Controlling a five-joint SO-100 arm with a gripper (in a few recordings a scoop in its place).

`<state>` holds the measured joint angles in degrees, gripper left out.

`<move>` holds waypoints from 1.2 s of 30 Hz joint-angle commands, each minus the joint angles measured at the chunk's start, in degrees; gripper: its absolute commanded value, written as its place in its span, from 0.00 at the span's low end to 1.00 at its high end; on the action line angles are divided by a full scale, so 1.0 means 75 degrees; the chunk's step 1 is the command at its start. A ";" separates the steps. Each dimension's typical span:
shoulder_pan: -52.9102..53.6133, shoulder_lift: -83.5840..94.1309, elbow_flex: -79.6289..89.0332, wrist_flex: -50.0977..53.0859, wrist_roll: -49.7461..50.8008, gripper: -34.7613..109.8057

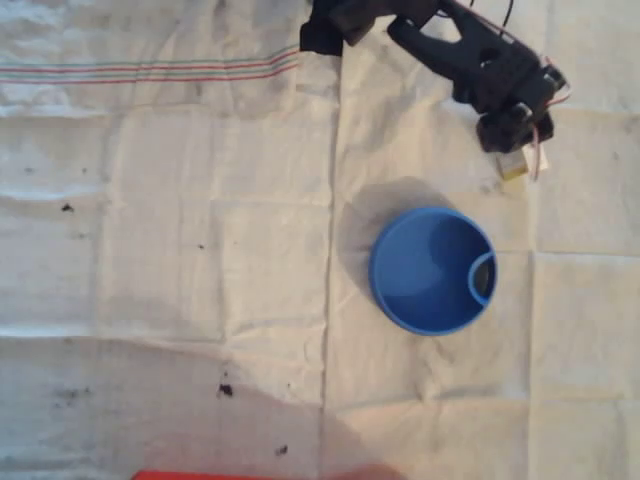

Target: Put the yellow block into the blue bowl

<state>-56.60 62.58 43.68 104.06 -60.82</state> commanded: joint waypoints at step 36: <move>0.1160 0.0680 -0.1863 -0.0563 0.1641 0.24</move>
<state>-53.17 55.90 37.62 98.61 -50.62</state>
